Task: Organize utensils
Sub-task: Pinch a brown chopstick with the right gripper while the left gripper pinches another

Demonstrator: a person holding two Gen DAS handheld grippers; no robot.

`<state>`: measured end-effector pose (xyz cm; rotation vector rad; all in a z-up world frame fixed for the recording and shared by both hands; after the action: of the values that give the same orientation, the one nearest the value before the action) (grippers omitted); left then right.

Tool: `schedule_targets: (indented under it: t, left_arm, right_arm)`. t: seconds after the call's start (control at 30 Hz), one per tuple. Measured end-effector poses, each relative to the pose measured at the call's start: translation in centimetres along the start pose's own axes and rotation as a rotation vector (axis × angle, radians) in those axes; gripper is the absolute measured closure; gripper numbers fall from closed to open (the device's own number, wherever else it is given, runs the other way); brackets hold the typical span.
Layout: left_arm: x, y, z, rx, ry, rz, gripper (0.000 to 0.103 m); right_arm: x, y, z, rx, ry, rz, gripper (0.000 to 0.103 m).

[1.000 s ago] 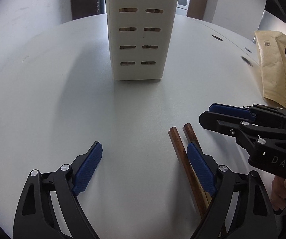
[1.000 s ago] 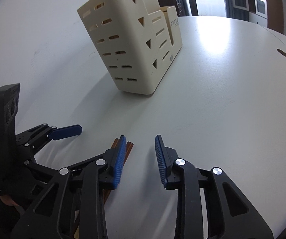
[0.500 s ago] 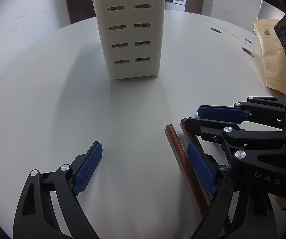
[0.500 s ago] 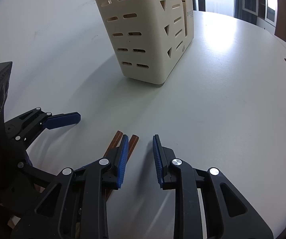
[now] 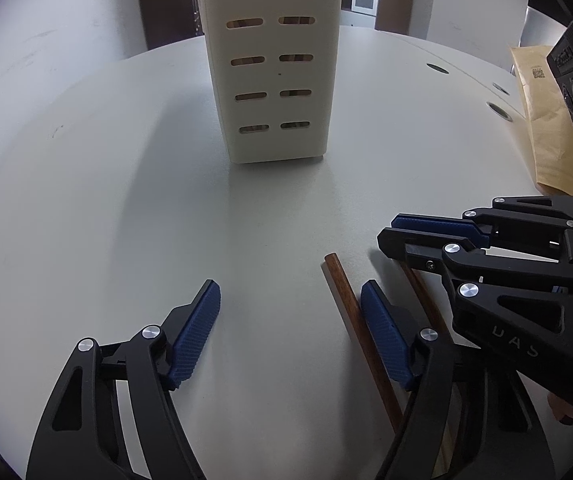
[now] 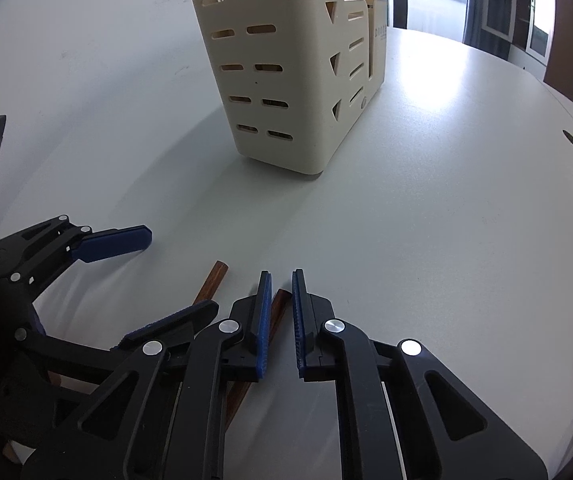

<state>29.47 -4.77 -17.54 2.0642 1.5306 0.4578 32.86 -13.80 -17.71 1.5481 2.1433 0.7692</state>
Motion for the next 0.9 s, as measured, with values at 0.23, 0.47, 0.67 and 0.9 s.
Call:
schedule_targets:
  t: [0.23,0.47,0.67,0.9]
  left_arm:
    - [0.8,0.1,-0.4,-0.017,-0.003,-0.031,0.049]
    - [0.4,0.0,-0.6,-0.029,0.004,-0.011,0.069]
    - [0.6,0.3,-0.6,-0.032,-0.017,-0.038,0.091]
    - [1.1,0.4,-0.6,-0.029,-0.044,-0.067,0.096]
  right_arm:
    - [-1.1,-0.8,-1.8,0.015,-0.044,-0.008,0.092]
    - [-0.8,-1.2,-1.2,0.015,-0.074,-0.037,0.092]
    - [-1.0,-2.0,-1.4,-0.002,-0.054,0.001,0.092]
    - [-2.1,-2.5,-3.7,-0.010,-0.065,0.014,0.092]
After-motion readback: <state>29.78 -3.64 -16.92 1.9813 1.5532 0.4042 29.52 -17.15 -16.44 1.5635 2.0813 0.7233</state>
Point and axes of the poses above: each gripper's, at about its wrist camera, not at the fingertips, and z roughly the way its jaws point, x to its left, y to its top, the point moved 9 cm from there along z, roughly the way its jaws point, and after that the axes turned 3 degrees about -z, right-handed, at the moved point
